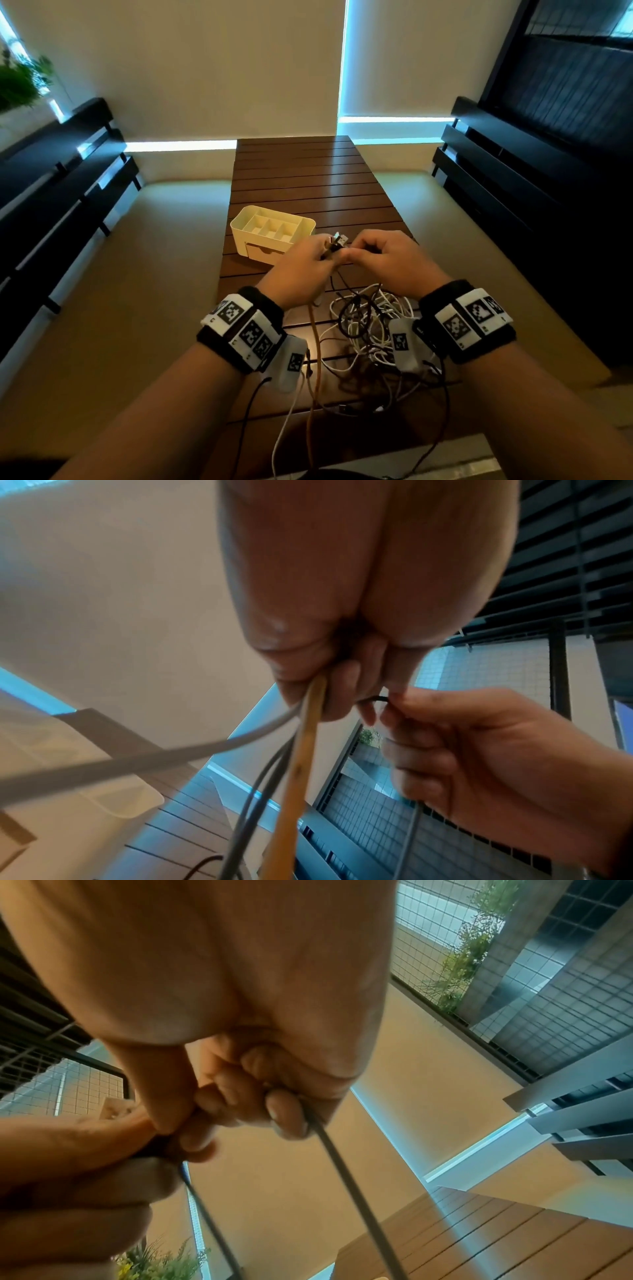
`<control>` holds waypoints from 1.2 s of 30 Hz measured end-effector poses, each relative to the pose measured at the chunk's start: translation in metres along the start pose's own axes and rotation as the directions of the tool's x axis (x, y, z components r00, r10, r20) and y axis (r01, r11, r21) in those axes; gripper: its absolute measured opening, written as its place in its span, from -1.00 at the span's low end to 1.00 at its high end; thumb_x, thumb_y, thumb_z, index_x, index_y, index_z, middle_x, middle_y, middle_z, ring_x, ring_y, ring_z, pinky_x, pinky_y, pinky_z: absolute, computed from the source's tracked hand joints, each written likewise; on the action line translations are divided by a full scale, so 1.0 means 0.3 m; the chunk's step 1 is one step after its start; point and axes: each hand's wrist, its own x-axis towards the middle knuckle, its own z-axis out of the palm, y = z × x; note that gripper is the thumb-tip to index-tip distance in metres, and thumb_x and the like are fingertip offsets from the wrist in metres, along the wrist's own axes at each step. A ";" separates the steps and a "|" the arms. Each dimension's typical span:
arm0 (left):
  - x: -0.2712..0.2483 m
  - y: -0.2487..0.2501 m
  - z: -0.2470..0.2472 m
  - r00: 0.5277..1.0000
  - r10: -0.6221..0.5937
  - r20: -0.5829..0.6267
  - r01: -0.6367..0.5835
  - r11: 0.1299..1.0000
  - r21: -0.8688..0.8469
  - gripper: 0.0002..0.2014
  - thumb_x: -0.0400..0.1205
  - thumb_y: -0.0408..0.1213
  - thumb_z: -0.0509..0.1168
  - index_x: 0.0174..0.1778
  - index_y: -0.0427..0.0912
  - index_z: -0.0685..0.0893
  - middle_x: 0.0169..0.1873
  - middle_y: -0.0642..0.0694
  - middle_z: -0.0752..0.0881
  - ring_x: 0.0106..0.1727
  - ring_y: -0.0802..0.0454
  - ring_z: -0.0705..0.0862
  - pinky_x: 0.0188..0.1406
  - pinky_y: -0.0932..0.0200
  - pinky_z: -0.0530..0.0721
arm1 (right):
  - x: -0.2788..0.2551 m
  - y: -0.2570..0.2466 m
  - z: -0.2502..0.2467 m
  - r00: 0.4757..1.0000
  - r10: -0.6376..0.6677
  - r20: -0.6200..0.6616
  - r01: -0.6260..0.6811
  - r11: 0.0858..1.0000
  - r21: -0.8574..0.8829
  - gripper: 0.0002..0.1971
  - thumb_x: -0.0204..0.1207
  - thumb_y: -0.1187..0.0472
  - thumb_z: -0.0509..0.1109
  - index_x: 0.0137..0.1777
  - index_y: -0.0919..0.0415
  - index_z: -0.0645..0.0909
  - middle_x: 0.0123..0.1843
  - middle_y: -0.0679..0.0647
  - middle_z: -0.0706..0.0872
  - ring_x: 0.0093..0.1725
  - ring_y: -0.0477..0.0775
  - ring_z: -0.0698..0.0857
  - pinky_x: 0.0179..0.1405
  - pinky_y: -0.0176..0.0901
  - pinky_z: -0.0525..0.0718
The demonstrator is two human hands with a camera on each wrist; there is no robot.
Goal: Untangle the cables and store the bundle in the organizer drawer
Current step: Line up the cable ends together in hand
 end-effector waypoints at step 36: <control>0.002 0.017 -0.041 0.963 0.060 -0.261 -0.087 0.992 -0.091 -0.73 0.76 -0.18 0.25 -0.25 -0.19 0.56 -0.44 -0.03 0.52 -0.41 0.13 0.47 -0.32 0.14 0.51 | -0.051 0.087 0.104 0.991 0.132 0.017 -0.132 0.960 0.248 -0.67 0.74 -0.03 0.20 -0.11 0.09 0.69 -0.32 0.04 0.59 -0.33 -0.05 0.57 -0.26 -0.18 0.57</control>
